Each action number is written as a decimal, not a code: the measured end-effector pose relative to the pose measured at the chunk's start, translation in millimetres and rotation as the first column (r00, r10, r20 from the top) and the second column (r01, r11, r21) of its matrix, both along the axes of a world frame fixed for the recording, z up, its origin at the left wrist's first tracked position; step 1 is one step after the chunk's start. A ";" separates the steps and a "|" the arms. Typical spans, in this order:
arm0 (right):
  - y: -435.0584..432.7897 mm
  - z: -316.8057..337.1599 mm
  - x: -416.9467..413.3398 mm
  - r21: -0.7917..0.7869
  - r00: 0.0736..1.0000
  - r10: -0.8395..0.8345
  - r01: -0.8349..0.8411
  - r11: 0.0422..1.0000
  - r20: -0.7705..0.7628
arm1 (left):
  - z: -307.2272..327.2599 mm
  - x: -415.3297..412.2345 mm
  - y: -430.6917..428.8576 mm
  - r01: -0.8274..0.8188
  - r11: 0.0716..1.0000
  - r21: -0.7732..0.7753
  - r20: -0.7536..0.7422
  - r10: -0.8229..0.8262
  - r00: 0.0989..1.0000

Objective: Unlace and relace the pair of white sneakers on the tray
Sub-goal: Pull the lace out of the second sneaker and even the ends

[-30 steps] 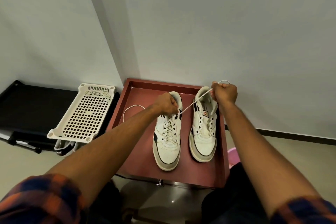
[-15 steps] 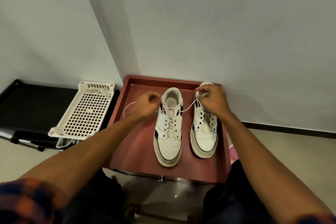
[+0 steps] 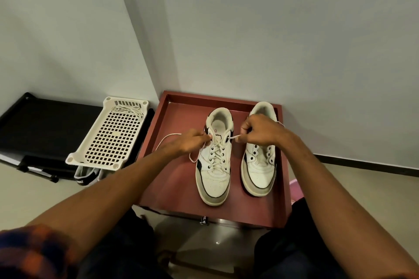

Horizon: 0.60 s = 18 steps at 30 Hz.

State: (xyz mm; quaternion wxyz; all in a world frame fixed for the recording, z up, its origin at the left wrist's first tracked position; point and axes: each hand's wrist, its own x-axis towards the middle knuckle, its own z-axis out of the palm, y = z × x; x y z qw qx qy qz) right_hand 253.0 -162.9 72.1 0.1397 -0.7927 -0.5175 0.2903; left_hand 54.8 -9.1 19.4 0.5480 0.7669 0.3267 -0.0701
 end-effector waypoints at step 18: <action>47.9 49.2 -58.6 0.282 0.465 -0.079 0.655 0.701 -0.882 | 84.1 9.4 5.1 -0.264 0.962 -0.075 0.360 0.273 0.892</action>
